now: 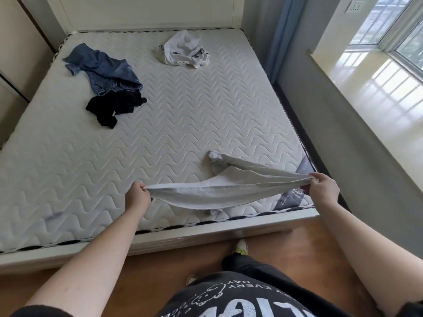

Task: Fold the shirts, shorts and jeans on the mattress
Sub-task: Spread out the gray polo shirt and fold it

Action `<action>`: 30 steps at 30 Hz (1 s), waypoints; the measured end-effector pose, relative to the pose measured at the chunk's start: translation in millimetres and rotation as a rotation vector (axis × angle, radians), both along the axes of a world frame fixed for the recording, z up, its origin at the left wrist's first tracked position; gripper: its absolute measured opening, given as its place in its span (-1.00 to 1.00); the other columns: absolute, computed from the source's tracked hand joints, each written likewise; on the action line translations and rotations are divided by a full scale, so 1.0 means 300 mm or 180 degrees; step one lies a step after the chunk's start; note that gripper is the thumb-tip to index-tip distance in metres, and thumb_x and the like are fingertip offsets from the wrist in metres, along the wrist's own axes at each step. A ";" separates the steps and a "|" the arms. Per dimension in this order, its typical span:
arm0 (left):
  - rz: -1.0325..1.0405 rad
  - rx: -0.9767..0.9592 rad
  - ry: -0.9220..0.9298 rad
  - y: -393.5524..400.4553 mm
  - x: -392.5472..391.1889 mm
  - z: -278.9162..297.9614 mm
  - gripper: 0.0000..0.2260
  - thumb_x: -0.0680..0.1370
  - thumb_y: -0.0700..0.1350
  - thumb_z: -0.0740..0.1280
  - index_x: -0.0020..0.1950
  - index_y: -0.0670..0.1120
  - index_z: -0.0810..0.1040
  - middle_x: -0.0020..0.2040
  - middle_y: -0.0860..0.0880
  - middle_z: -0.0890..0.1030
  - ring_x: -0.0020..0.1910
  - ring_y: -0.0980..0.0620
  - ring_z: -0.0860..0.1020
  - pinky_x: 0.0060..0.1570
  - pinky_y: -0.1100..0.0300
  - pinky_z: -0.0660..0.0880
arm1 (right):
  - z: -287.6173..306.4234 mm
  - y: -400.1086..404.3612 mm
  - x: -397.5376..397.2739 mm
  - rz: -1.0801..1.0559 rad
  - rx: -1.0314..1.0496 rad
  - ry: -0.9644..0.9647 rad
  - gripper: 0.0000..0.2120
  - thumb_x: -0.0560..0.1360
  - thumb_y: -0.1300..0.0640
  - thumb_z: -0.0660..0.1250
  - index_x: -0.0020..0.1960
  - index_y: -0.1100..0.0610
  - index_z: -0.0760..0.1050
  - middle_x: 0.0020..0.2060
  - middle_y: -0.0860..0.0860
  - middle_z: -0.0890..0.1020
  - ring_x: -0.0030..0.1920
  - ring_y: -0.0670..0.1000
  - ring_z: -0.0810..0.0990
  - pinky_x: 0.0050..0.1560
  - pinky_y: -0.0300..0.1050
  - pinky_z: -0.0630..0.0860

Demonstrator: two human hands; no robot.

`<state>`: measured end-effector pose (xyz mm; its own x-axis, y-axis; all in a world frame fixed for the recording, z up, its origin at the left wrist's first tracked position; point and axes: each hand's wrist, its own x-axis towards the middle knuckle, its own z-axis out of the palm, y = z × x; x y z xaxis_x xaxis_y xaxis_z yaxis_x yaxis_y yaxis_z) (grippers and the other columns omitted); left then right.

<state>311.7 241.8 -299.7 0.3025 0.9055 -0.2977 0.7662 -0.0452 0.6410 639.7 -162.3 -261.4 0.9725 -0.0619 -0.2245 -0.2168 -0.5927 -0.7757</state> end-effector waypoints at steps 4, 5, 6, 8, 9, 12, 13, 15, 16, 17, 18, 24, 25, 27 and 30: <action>0.0114 -0.0638 -0.0686 0.000 0.084 0.000 -0.87 0.66 -0.20 0.14 0.16 -0.16 0.43 -0.18 -0.24 0.64 -0.40 -0.08 0.66 -0.32 0.13 0.63 | -0.021 -0.021 0.066 -0.0109 0.0265 0.0162 -0.75 0.56 0.26 0.22 0.08 0.08 0.64 -0.16 0.11 0.71 -0.23 0.12 0.72 0.00 0.09 0.66; 0.0046 -0.0647 -0.0803 0.004 0.114 0.007 -0.88 0.66 -0.20 0.17 0.16 -0.17 0.44 -0.17 -0.23 0.64 -0.40 -0.05 0.66 -0.34 0.20 0.62 | -0.021 -0.012 0.082 -0.0036 0.0331 0.0180 -0.75 0.56 0.27 0.22 0.08 0.09 0.64 -0.19 0.10 0.71 -0.25 0.08 0.72 -0.05 0.01 0.67; -0.0018 -0.0631 -0.0890 0.010 0.148 0.015 -0.89 0.66 -0.21 0.20 0.15 -0.18 0.46 -0.14 -0.23 0.63 -0.38 -0.05 0.66 -0.36 0.26 0.61 | -0.017 0.002 0.100 0.0053 0.0365 0.0183 -0.76 0.57 0.28 0.23 0.07 0.09 0.64 -0.24 0.07 0.71 -0.28 0.02 0.72 -0.14 -0.09 0.67; -0.0099 -0.0594 -0.1031 0.025 0.225 0.030 -0.90 0.64 -0.26 0.23 0.10 -0.18 0.51 -0.08 -0.21 0.62 -0.28 -0.10 0.66 -0.36 0.33 0.59 | -0.010 0.038 0.142 0.0206 0.0436 0.0204 -0.76 0.57 0.30 0.23 0.04 0.06 0.63 -0.31 -0.01 0.70 -0.33 -0.08 0.70 -0.33 -0.28 0.62; -0.0107 -0.0586 -0.1090 0.032 0.266 0.039 -0.89 0.63 -0.28 0.23 0.07 -0.17 0.54 -0.06 -0.20 0.61 -0.24 -0.12 0.66 -0.35 0.35 0.59 | -0.009 0.056 0.167 0.0248 0.0541 0.0245 -0.75 0.58 0.32 0.24 0.03 0.07 0.64 -0.31 0.00 0.70 -0.32 -0.08 0.70 -0.35 -0.32 0.59; 0.0027 -0.0628 -0.1223 0.062 0.398 0.066 -0.84 0.61 -0.32 0.24 0.06 -0.19 0.60 -0.06 -0.20 0.60 -0.25 -0.06 0.61 -0.34 0.37 0.58 | -0.027 0.087 0.256 0.0351 0.0795 0.0446 -0.77 0.58 0.34 0.24 0.05 0.13 0.65 -0.20 0.09 0.70 -0.20 -0.01 0.72 -0.24 -0.33 0.62; 0.0141 -0.0666 -0.1258 0.076 0.439 0.074 -0.83 0.61 -0.33 0.24 0.08 -0.21 0.61 -0.08 -0.19 0.60 -0.27 -0.02 0.59 -0.36 0.38 0.57 | -0.036 0.093 0.290 0.0374 0.0886 0.0545 -0.78 0.58 0.34 0.25 0.09 0.18 0.64 -0.17 0.11 0.70 -0.15 0.01 0.71 -0.18 -0.32 0.63; 0.0381 -0.0752 -0.1325 0.109 0.511 0.096 -0.81 0.59 -0.34 0.23 0.08 -0.22 0.62 -0.10 -0.16 0.59 -0.28 0.03 0.57 -0.39 0.40 0.54 | -0.051 0.108 0.358 0.0368 0.1100 0.0795 -0.80 0.56 0.34 0.29 0.13 0.25 0.63 -0.13 0.12 0.70 -0.10 0.03 0.71 -0.12 -0.31 0.62; 0.0450 -0.0783 -0.1347 0.130 0.544 0.110 -0.80 0.59 -0.35 0.23 0.07 -0.22 0.62 -0.10 -0.16 0.59 -0.28 0.03 0.57 -0.39 0.40 0.54 | -0.057 0.119 0.393 0.0332 0.1227 0.0922 -0.80 0.55 0.33 0.31 0.14 0.26 0.62 -0.11 0.12 0.70 -0.09 0.02 0.70 -0.11 -0.31 0.62; 0.0475 -0.0791 -0.1345 0.151 0.571 0.124 -0.79 0.58 -0.36 0.22 0.08 -0.22 0.62 -0.09 -0.16 0.60 -0.28 0.03 0.57 -0.39 0.41 0.54 | -0.060 0.132 0.428 0.0240 0.1376 0.1054 -0.81 0.55 0.31 0.32 0.14 0.27 0.61 -0.10 0.14 0.70 -0.08 0.03 0.70 -0.11 -0.30 0.62; 0.0479 -0.0780 -0.1340 0.173 0.596 0.142 -0.78 0.58 -0.37 0.21 0.09 -0.23 0.63 -0.10 -0.16 0.60 -0.29 0.03 0.56 -0.38 0.41 0.54 | -0.057 0.151 0.460 0.0107 0.1543 0.1190 -0.80 0.55 0.28 0.34 0.15 0.28 0.60 -0.07 0.16 0.69 -0.07 0.05 0.69 -0.09 -0.28 0.63; 0.0775 -0.0730 -0.1532 0.356 0.715 0.299 -0.78 0.60 -0.37 0.20 0.11 -0.23 0.61 -0.19 -0.09 0.58 -0.40 0.08 0.55 -0.43 0.44 0.50 | 0.027 0.342 0.611 -0.0193 0.1700 0.1229 -0.85 0.54 0.13 0.41 0.05 0.19 0.63 -0.14 0.14 0.69 -0.24 -0.04 0.71 -0.14 -0.27 0.64; 0.0793 -0.0736 -0.1559 0.396 0.733 0.326 -0.78 0.60 -0.37 0.21 0.13 -0.23 0.61 -0.19 -0.11 0.58 -0.38 0.06 0.54 -0.43 0.44 0.50 | 0.062 0.385 0.638 -0.0134 0.1656 0.1095 -0.85 0.54 0.14 0.41 0.08 0.16 0.64 -0.11 0.13 0.69 -0.21 -0.04 0.71 -0.10 -0.26 0.64; 0.0772 -0.0721 -0.1666 0.480 0.771 0.391 -0.77 0.59 -0.37 0.21 0.16 -0.25 0.60 -0.16 -0.15 0.58 -0.34 0.04 0.50 -0.43 0.44 0.50 | 0.159 0.476 0.699 -0.0061 0.1674 0.0833 -0.84 0.53 0.15 0.42 0.10 0.13 0.65 -0.03 0.11 0.70 -0.13 -0.02 0.71 -0.07 -0.26 0.63; 0.0659 -0.0636 -0.1885 0.613 0.826 0.514 -0.78 0.59 -0.36 0.24 0.16 -0.23 0.61 -0.19 -0.11 0.59 -0.38 0.09 0.50 -0.40 0.42 0.50 | 0.330 0.609 0.790 -0.0004 0.1964 0.0484 -0.83 0.53 0.21 0.40 0.11 0.17 0.64 -0.22 0.01 0.72 -0.31 -0.16 0.68 -0.29 -0.40 0.57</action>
